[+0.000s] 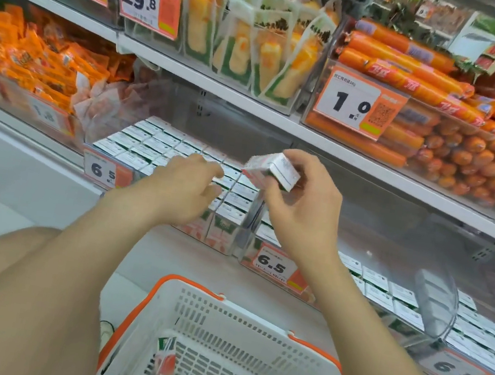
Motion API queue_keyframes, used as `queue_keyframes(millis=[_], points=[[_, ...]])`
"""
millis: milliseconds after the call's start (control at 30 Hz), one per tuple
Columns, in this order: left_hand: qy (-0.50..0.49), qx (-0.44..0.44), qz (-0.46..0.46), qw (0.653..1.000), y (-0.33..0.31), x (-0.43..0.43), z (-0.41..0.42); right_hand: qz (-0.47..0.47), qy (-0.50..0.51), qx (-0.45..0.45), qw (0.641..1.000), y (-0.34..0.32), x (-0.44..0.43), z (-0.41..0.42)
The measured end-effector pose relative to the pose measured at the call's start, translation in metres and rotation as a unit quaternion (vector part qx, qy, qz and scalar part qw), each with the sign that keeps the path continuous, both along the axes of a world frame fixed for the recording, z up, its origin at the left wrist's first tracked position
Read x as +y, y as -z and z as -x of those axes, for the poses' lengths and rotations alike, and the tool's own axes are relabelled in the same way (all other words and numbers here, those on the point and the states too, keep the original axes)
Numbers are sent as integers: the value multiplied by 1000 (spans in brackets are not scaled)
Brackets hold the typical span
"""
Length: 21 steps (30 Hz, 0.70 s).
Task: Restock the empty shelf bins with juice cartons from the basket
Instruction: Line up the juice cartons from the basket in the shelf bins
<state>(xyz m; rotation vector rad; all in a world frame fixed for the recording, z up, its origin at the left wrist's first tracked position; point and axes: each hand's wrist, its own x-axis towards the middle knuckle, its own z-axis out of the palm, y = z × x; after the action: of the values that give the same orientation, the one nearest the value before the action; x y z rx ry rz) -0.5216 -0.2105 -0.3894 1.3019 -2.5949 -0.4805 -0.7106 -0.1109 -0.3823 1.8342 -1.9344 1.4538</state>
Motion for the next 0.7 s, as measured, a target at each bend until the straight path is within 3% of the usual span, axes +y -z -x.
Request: queue_keyframes(millis=[100, 233, 433, 700], points=[[52, -76, -24, 995, 8, -1, 6, -94, 26, 128, 987, -7, -35, -5], [83, -111, -45, 989, 11, 0, 17, -224, 111, 267, 931, -13, -82, -6], [80, -144, -36, 986, 11, 4, 23, -339, 147, 296, 881, -13, -121, -13], [66, -131, -10, 989, 11, 12, 23, -469, 61, 383, 793, -12, -120, -15]])
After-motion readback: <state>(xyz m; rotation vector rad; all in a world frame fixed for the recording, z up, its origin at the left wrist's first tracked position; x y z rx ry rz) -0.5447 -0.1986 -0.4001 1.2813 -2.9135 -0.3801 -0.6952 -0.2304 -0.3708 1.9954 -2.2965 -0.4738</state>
